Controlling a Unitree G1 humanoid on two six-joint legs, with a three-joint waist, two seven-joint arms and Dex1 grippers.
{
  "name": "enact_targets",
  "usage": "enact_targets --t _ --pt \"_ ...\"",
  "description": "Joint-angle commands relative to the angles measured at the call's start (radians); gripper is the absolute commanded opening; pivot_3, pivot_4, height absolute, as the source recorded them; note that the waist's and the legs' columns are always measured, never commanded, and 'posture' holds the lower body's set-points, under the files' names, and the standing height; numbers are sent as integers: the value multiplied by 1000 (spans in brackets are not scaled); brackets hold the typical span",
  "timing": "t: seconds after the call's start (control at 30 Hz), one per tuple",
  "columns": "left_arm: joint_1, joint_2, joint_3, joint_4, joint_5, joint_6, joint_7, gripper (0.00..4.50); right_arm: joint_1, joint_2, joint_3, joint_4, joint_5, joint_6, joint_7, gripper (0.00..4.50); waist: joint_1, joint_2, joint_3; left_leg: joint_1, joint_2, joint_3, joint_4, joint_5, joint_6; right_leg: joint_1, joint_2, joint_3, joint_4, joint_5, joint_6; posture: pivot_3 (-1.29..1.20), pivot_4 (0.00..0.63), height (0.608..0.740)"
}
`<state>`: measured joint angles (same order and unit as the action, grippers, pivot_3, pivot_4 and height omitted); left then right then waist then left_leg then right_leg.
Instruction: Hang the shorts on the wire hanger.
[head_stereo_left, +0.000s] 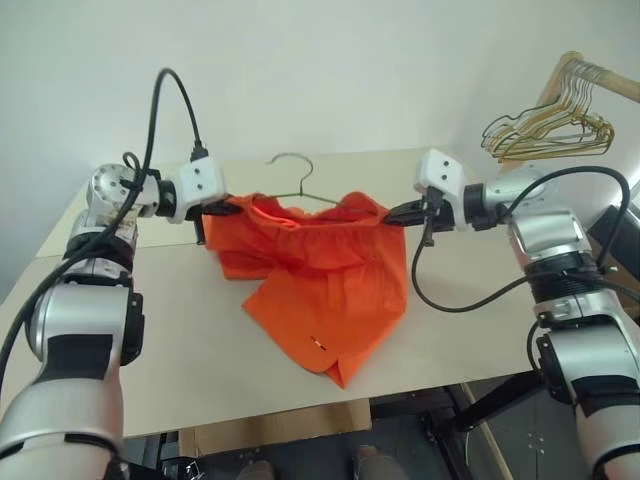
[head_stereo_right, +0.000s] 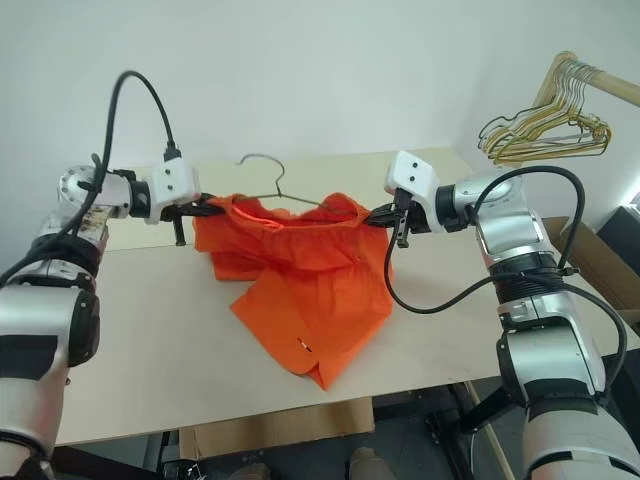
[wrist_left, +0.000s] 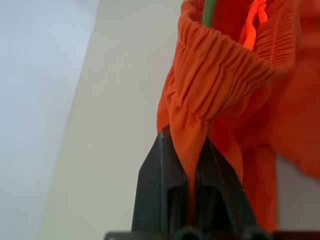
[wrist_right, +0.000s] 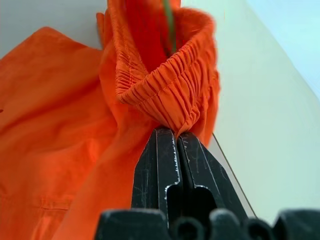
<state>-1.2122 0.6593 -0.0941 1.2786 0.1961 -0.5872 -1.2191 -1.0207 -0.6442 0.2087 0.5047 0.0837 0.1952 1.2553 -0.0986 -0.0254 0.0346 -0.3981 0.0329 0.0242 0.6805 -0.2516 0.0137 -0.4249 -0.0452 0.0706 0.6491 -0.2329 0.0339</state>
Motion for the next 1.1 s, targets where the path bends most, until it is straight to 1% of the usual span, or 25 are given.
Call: enact_targets --t 0.03,0.23,0.3,0.47,0.53,0.57,0.63,0.67,1.03,1.1 --pt "-7 -12 1 -41 -10 -13 22 0 -46 5 -44 -62 29 -13 2 19 1 0 0 0 0 0 0 0 0 0 0 0 0 0 0 -41 0 740" --pt "-10 -43 14 -45 -33 -7 30 0 -42 13 -35 -99 35 0 15 19 2 0 0 -1 0 0 0 0 0 0 0 0 0 0 0 -48 0 740" --pt "-15 -51 31 -48 -59 -1 1 0 -42 24 -23 -86 9 -13 -15 19 2 0 0 -1 0 0 0 0 0 0 0 0 0 0 0 -48 0 740" --pt "-11 -50 32 -51 -66 -2 -3 0 -42 31 -30 -70 -18 -77 -46 19 -2 0 0 0 0 0 0 0 0 0 0 0 0 0 0 -52 0 740" --pt "-6 -50 33 -52 -71 -3 -8 0 -40 21 -23 -70 -27 -112 -31 480 -2 0 0 0 0 0 0 0 0 0 0 0 0 0 0 -53 0 740" --pt "-3 -51 34 -53 -73 -5 -11 0 -39 20 -17 -64 -53 -148 -60 711 -2 0 0 0 0 0 0 0 0 0 0 0 0 0 0 -53 0 740" --pt "2 -51 32 -54 -72 -9 -14 0 -47 23 -4 -35 -99 -209 -104 1352 -1 0 0 0 0 0 0 0 0 0 0 0 0 0 0 -53 0 740" --pt "3 -51 30 -54 -70 -11 -13 0 -49 22 -2 -20 -106 -231 -101 1658 -1 0 0 0 0 0 0 0 0 0 0 0 0 0 0 -53 0 740" --pt "-4 -64 48 -58 -90 -7 -8 0 -50 17 19 73 -93 -333 53 1658 -3 0 0 0 0 0 0 0 0 0 0 0 0 0 0 -52 0 740" --pt "-3 -65 48 -59 -95 -6 -20 0 -58 26 16 91 -100 -335 52 1658 -4 0 0 0 0 0 0 0 0 0 0 0 0 0 0 -50 0 740"
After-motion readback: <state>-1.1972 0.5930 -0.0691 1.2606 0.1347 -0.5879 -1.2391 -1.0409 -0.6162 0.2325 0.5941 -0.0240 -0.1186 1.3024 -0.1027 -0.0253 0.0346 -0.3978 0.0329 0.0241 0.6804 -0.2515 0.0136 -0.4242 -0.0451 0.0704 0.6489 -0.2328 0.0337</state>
